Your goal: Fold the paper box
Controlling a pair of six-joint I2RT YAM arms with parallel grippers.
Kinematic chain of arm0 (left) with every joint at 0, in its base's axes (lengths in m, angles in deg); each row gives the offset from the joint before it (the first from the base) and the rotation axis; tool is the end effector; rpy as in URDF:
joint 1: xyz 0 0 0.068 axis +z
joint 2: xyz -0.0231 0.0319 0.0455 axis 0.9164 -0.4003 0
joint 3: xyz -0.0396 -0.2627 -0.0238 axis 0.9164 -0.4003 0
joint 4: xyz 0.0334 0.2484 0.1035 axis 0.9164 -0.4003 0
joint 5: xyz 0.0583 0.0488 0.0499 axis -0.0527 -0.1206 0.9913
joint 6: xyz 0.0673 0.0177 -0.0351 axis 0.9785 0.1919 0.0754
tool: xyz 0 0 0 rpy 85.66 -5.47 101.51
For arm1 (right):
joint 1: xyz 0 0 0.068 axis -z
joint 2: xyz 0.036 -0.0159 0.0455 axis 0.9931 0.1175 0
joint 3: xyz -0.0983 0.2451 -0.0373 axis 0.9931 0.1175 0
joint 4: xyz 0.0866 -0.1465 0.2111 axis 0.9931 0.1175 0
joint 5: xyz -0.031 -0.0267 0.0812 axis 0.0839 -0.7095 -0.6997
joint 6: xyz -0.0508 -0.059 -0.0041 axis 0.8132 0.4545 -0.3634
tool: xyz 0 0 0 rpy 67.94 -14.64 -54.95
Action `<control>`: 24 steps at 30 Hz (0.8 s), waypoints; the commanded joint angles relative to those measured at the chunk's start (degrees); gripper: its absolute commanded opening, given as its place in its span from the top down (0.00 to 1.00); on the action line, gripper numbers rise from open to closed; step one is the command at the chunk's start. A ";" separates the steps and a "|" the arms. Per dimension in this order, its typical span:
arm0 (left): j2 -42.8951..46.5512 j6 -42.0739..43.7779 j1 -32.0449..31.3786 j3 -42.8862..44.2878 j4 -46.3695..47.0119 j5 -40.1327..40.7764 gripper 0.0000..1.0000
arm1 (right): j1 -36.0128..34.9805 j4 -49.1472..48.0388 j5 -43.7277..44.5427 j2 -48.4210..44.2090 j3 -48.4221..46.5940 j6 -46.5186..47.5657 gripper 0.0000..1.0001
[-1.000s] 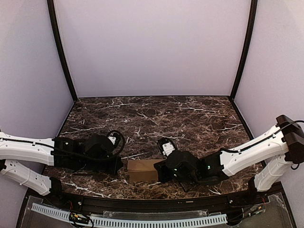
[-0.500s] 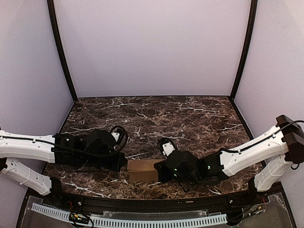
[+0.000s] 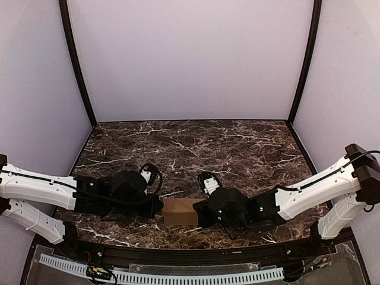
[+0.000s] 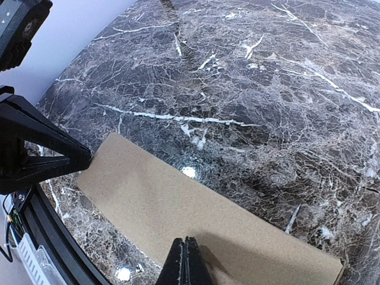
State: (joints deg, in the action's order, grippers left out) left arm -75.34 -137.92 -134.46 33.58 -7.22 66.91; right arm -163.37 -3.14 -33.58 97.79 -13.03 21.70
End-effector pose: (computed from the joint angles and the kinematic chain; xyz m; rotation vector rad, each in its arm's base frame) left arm 0.1193 -0.2594 0.1803 0.2955 2.3974 -0.7959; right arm 0.0888 0.3402 0.1566 -0.4641 2.1770 0.7460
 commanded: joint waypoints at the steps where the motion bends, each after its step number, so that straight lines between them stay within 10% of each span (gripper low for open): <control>1: -0.27 1.89 -0.68 1.38 -7.42 -1.36 0.99 | -0.12 6.11 -3.42 2.53 1.61 -0.37 1.00; 24: -4.61 15.28 1.45 19.27 -17.09 5.75 0.96 | -3.33 12.69 -7.69 -17.50 5.16 7.20 1.00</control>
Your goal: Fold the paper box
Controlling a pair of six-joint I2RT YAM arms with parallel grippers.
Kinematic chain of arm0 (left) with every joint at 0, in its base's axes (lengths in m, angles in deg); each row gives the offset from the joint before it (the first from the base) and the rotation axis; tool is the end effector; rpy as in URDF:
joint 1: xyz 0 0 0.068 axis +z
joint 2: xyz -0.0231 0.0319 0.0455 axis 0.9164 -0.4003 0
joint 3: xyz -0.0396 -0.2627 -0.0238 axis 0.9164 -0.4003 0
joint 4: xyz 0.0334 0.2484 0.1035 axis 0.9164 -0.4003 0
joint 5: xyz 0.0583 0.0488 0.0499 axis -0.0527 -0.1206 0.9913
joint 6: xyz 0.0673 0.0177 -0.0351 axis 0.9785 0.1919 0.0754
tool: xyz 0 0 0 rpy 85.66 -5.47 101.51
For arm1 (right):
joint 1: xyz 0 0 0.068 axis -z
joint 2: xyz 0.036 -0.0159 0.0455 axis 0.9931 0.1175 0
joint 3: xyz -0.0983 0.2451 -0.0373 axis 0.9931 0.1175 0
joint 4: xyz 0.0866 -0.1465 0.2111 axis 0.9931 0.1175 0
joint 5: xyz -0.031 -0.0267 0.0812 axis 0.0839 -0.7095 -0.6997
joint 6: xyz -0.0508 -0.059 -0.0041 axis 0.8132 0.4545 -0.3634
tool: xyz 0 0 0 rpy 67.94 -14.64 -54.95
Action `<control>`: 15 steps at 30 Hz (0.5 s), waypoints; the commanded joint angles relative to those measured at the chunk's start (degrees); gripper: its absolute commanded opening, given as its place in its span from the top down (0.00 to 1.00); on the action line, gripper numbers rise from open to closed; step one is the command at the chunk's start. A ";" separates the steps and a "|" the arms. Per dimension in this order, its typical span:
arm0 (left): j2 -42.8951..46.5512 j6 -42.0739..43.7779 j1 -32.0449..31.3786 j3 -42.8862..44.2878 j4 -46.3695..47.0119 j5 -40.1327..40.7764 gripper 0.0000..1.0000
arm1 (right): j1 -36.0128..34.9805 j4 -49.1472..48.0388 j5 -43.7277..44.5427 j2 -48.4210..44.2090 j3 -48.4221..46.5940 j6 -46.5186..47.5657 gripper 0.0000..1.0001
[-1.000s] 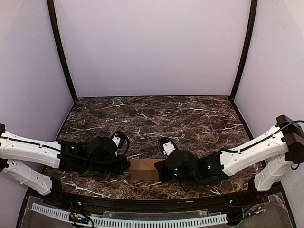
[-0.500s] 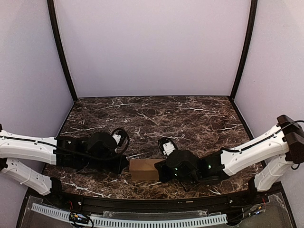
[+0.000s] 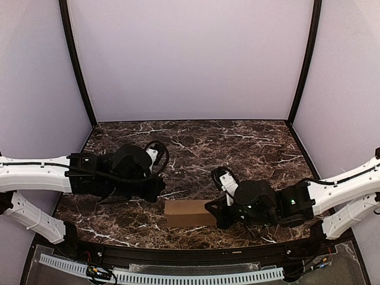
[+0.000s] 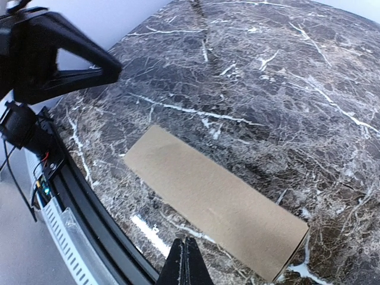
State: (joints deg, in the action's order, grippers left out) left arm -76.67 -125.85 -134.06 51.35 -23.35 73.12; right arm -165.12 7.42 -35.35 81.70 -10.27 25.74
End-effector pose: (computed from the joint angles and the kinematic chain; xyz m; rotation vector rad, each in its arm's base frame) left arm 0.1344 -0.2727 0.2579 0.4590 2.2738 -0.6046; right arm 0.0707 0.3018 0.2061 -0.5707 2.1264 0.7946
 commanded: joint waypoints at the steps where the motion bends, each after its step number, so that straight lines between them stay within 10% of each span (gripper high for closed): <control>1: -4.05 3.67 1.36 2.20 -0.09 -1.52 0.96 | -2.10 2.05 -7.59 -1.01 2.97 3.51 1.00; 15: -26.44 11.57 4.56 16.80 0.20 -13.39 0.99 | -4.78 -5.64 -5.43 11.70 6.73 -8.26 1.00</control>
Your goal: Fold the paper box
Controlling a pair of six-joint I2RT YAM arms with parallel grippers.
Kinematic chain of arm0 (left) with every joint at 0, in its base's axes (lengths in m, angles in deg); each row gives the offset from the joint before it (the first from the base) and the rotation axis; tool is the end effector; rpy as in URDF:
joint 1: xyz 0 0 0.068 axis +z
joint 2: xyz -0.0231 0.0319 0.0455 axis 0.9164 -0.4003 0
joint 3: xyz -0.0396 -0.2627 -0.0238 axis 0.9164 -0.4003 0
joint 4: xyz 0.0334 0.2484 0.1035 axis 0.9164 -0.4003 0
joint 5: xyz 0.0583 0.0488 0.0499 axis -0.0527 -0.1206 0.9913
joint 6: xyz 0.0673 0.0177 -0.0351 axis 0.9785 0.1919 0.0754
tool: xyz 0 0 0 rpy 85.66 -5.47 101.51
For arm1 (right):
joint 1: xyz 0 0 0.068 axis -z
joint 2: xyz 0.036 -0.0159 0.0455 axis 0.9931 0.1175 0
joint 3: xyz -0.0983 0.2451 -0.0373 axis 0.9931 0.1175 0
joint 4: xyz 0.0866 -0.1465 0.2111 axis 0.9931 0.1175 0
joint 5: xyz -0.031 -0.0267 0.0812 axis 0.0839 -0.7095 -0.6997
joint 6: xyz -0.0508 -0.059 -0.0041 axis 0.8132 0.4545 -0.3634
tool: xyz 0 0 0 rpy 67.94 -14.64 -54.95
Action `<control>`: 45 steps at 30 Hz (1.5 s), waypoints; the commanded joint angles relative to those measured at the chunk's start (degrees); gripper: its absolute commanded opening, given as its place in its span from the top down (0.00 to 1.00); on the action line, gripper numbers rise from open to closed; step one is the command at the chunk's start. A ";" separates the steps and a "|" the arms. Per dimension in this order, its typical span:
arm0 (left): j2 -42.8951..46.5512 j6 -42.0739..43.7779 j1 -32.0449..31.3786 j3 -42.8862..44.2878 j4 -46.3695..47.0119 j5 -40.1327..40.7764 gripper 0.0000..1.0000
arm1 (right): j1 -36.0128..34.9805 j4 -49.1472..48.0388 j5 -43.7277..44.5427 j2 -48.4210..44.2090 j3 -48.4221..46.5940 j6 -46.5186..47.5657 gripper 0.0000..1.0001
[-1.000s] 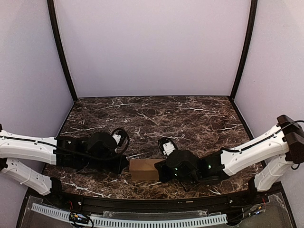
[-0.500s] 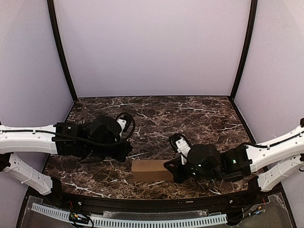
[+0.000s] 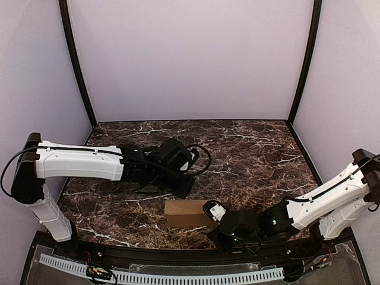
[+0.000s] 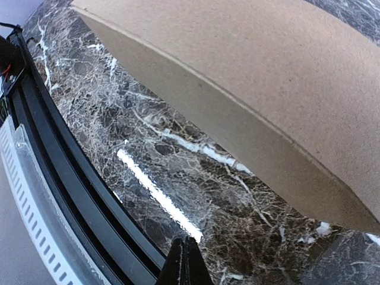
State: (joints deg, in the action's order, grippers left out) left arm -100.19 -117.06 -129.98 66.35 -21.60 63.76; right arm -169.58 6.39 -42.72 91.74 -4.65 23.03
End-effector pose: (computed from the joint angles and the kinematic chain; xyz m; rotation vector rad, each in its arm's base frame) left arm 0.1842 -0.3480 0.2183 0.6899 2.3716 -0.5493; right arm 0.0385 0.2998 0.1225 -0.8175 2.3431 0.6961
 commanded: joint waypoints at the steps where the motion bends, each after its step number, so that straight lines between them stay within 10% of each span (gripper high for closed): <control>1: -3.54 2.99 0.56 2.28 -1.59 -5.15 0.99 | -0.27 -5.13 2.69 2.28 1.31 -6.86 1.00; 26: -6.95 1.57 0.83 4.08 -3.22 -14.76 0.99 | 14.57 -36.58 0.87 16.42 3.69 -21.64 1.00; 37: -5.81 0.06 3.91 4.98 -11.35 0.04 0.99 | 26.54 -37.90 -9.55 29.66 -8.99 -15.26 1.00; 45: -5.22 0.69 4.20 7.07 -12.22 3.22 0.99 | 35.14 -34.45 -10.11 26.91 -1.24 -8.76 1.00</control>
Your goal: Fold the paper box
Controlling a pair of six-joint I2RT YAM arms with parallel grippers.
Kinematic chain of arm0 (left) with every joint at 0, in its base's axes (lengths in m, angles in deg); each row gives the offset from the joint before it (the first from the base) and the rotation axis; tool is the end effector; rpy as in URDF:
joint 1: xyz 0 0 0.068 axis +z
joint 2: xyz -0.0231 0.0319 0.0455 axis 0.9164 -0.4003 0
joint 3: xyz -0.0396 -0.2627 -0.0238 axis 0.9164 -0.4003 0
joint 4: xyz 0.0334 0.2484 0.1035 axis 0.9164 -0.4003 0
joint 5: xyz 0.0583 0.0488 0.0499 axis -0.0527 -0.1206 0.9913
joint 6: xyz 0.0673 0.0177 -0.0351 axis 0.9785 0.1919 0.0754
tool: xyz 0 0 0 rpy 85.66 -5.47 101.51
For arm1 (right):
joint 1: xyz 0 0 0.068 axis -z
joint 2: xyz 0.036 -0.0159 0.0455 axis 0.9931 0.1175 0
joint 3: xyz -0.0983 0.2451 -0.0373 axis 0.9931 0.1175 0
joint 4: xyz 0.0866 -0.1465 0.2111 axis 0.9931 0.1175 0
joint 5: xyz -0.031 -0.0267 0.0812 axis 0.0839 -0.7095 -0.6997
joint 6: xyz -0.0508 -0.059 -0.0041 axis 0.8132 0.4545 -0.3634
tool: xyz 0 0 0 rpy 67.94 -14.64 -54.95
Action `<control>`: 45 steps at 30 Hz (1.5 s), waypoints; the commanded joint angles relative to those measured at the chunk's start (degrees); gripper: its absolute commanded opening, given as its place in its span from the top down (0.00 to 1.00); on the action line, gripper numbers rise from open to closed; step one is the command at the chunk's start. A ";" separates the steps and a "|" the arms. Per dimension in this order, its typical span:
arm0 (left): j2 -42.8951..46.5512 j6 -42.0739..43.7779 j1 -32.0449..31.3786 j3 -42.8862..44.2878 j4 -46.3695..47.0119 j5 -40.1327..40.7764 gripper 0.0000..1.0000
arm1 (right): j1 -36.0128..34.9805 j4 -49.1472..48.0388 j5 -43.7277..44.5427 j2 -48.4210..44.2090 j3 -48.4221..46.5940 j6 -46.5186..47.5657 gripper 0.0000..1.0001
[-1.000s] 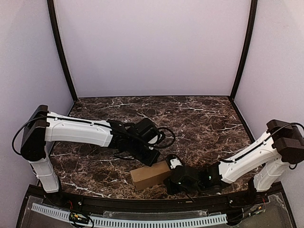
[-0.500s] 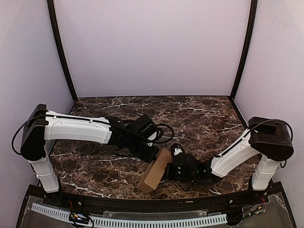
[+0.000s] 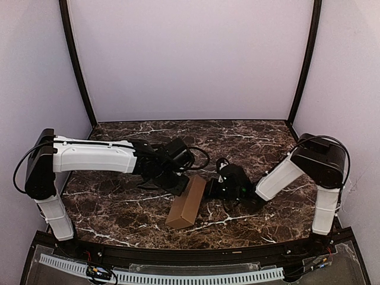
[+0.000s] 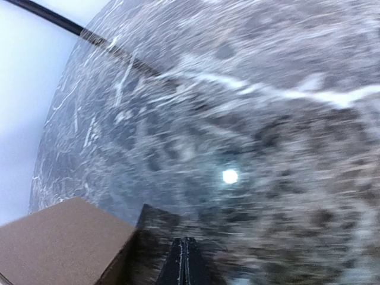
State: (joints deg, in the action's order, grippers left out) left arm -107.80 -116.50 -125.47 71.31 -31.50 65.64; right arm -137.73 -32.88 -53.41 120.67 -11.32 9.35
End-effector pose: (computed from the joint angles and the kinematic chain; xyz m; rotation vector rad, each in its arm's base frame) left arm 0.2161 -0.3368 0.1837 0.6588 2.5432 -0.2970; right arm 0.2300 0.3101 0.0630 0.0798 2.2809 0.9879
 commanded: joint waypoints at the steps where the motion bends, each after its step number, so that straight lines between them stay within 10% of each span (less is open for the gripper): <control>1: 2.30 0.21 -0.28 2.41 -2.05 0.91 0.99 | 4.27 5.71 1.14 -3.45 6.74 6.07 1.00; 15: 4.55 0.44 -0.26 3.17 -2.50 1.59 0.99 | 7.13 25.43 1.44 -32.96 11.28 24.21 1.00; 22: 12.98 -1.15 -0.26 -4.92 0.35 3.38 0.71 | 3.30 29.61 -5.40 -43.39 13.91 26.45 1.00; 25: 18.54 -1.54 -0.27 -7.83 1.66 4.66 0.64 | 2.76 32.32 -5.14 -49.78 14.58 26.39 0.82; 31: 28.59 1.75 -0.26 -11.69 0.94 9.02 0.20 | 2.89 42.05 0.64 -64.08 11.57 29.01 0.05; 33: 31.32 2.86 -0.32 -11.91 -0.20 11.24 0.04 | 2.93 45.38 3.11 -67.29 9.40 30.23 0.01; 45: 44.32 7.44 -0.26 -11.62 -3.35 22.40 0.01 | 2.97 56.03 17.72 -72.34 -1.19 28.07 0.01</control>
State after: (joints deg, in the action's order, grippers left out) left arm -66.97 -111.40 -125.56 60.36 -32.42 83.46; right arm -134.80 18.96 -41.50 48.52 -10.12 37.98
